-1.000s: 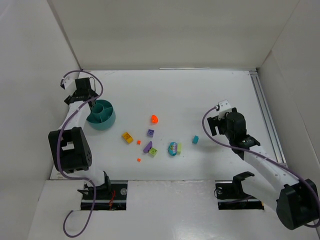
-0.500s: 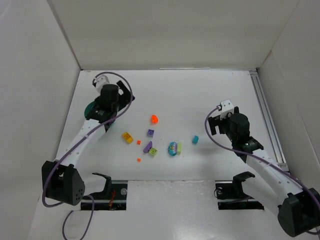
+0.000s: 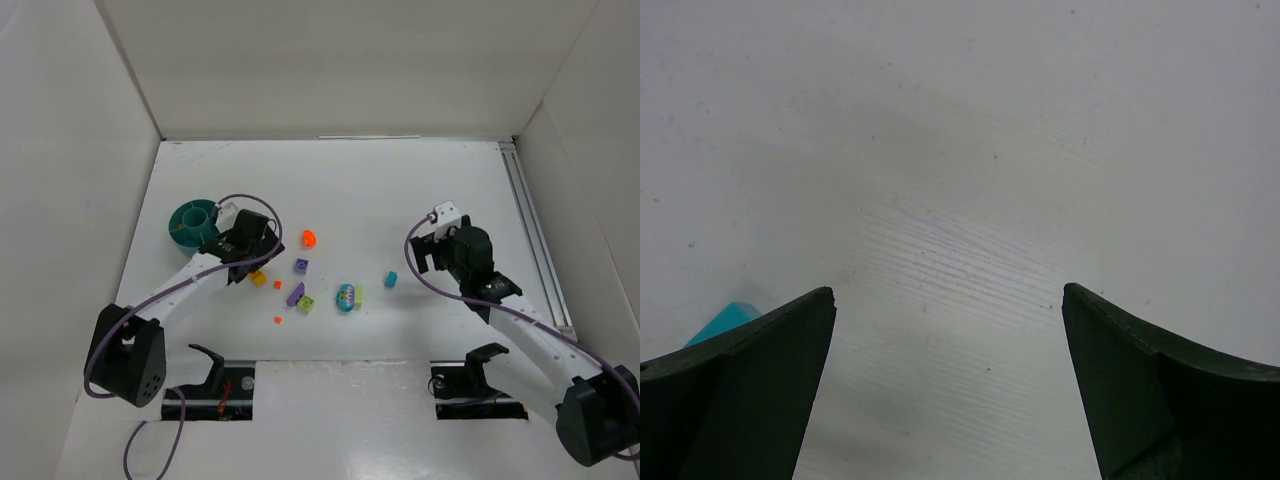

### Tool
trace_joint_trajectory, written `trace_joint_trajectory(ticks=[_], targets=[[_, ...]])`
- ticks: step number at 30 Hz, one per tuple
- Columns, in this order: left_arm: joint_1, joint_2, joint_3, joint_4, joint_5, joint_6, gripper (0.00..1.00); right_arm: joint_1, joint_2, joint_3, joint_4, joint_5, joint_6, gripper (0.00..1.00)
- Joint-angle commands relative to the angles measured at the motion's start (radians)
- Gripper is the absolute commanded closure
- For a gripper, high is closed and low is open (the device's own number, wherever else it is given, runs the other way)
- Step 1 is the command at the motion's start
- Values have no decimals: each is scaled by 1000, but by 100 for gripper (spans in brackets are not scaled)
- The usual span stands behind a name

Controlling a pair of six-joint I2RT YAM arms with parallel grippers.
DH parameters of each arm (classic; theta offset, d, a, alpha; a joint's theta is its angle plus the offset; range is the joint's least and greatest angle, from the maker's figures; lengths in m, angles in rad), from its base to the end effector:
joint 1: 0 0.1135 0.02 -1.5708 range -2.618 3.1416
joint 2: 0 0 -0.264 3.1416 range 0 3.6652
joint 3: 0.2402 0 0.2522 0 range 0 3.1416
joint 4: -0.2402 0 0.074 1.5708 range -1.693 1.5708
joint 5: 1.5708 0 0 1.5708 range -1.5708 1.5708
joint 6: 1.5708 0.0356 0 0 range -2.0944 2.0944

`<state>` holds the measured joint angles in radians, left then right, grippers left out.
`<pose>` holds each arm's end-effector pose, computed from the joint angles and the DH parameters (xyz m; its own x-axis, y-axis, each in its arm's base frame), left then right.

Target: Sort the legos into containers by color

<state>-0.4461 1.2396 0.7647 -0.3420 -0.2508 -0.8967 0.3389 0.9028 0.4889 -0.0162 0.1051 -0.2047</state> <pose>0.2327 -0.1015 0.2254 -0.6173 -0.5437 -0.5686 -0.3486 0.8370 -0.4218 0.1939 0.0644 0.2316 -0.3361 -0.3328 -0.8811 -0.3156 0.9212 -0.2276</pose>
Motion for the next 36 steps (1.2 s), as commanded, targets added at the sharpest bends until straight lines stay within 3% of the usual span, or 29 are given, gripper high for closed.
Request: trace_joint_trajectory(ticks=[1, 10, 19, 24, 26, 29, 36], targets=[[0, 44, 19, -63, -96, -68, 8, 18, 30, 33, 41, 22, 16, 0], [10, 144, 28, -86, -137, -111, 12, 18, 70, 42, 41, 50, 25, 0], [52, 201, 19, -35, -127, -111, 34, 28, 107, 51, 41, 59, 25, 0], [52, 224, 19, -17, -108, -102, 51, 28, 107, 51, 41, 77, 25, 0], [52, 224, 10, -8, -99, -93, 52, 28, 107, 51, 41, 77, 25, 0], [52, 224, 1, -8, -90, -93, 66, 28, 107, 51, 41, 87, 34, 0], [52, 156, 62, -67, -162, -84, 78, 28, 87, 42, 41, 96, 34, 0]])
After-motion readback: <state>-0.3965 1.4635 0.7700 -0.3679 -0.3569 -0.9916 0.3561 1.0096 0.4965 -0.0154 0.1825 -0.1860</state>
